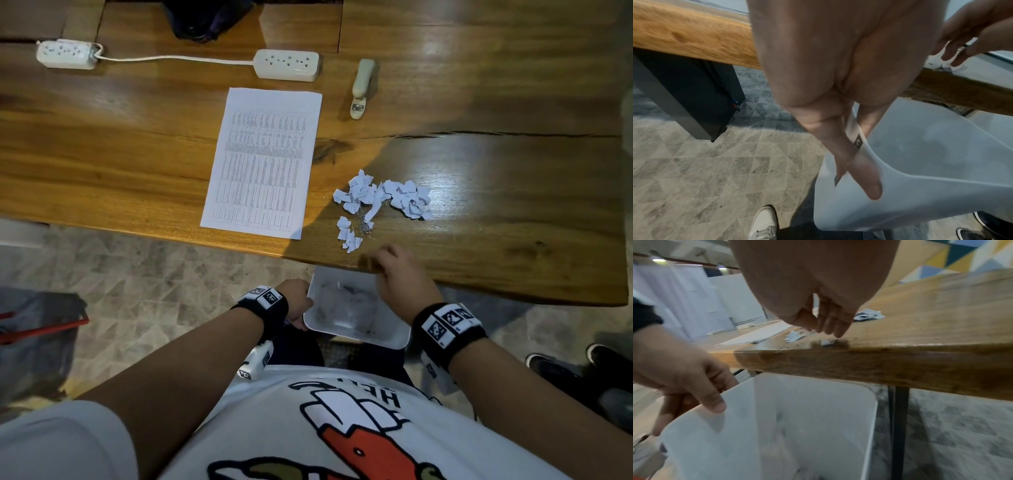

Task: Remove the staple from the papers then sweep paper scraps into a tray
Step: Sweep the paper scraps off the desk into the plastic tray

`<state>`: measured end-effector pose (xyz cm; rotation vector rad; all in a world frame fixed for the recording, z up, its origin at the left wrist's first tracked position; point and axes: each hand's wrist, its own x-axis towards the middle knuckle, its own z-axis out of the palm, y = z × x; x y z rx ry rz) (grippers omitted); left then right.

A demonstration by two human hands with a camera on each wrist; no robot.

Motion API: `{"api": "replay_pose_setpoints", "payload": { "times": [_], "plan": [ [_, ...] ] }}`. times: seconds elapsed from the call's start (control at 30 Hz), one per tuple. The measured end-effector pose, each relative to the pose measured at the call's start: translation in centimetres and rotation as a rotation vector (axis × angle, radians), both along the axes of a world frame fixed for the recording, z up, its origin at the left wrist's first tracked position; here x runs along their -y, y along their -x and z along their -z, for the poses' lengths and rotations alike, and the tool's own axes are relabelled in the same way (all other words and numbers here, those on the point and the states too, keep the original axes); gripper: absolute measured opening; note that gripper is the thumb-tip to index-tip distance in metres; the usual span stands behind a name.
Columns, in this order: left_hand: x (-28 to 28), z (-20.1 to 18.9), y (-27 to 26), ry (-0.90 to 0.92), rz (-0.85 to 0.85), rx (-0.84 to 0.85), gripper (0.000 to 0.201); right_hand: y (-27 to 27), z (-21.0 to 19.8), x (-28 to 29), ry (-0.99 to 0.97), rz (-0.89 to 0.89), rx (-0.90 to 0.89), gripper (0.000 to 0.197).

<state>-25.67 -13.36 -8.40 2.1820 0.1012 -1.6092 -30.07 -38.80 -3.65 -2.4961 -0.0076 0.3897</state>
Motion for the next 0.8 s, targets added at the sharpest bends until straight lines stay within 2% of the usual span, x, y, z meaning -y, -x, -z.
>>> {"api": "replay_pose_setpoints", "payload": {
  "times": [0.07, 0.23, 0.27, 0.33, 0.4, 0.53, 0.6, 0.7, 0.73, 0.8],
  "plan": [
    [0.0, 0.1, 0.1, 0.006, -0.008, -0.007, 0.036, 0.1, 0.0, 0.4, 0.083, 0.097, -0.03, 0.045],
    [-0.2, 0.0, -0.1, -0.003, -0.062, -0.048, 0.035, 0.0, -0.3, -0.8, -0.028, -0.221, -0.195, 0.041],
    [-0.3, 0.0, -0.2, 0.001, -0.067, -0.049, 0.035, -0.5, -0.6, -0.8, -0.05, -0.206, -0.18, 0.039],
    [-0.5, 0.1, -0.3, 0.006, -0.073, -0.039, 0.034, -2.4, -1.3, -0.7, -0.064, -0.056, -0.114, 0.04],
    [-0.6, 0.0, -0.3, 0.008, -0.09, -0.029, 0.033, -4.8, -1.3, -0.6, -0.001, 0.038, -0.011, 0.048],
    [-0.6, 0.2, -0.2, -0.003, -0.104, -0.017, 0.032, -7.8, -0.6, -1.6, 0.17, -0.046, -0.047, 0.067],
    [-0.7, 0.5, -0.3, -0.008, -0.104, -0.023, 0.033, -6.6, -0.7, -2.0, 0.177, -0.131, -0.06, 0.063],
    [-1.1, 0.7, -0.6, -0.012, -0.103, -0.035, 0.034, -3.1, -0.8, -1.8, 0.12, -0.284, -0.046, 0.037],
    [-1.1, 0.8, -0.7, -0.009, -0.103, -0.036, 0.034, -2.5, -1.0, -1.6, 0.088, -0.298, -0.046, 0.03],
    [-1.1, 0.8, -0.8, -0.007, -0.092, -0.035, 0.033, -2.8, -1.1, -1.3, 0.049, -0.239, -0.041, 0.032]
  ]
}}
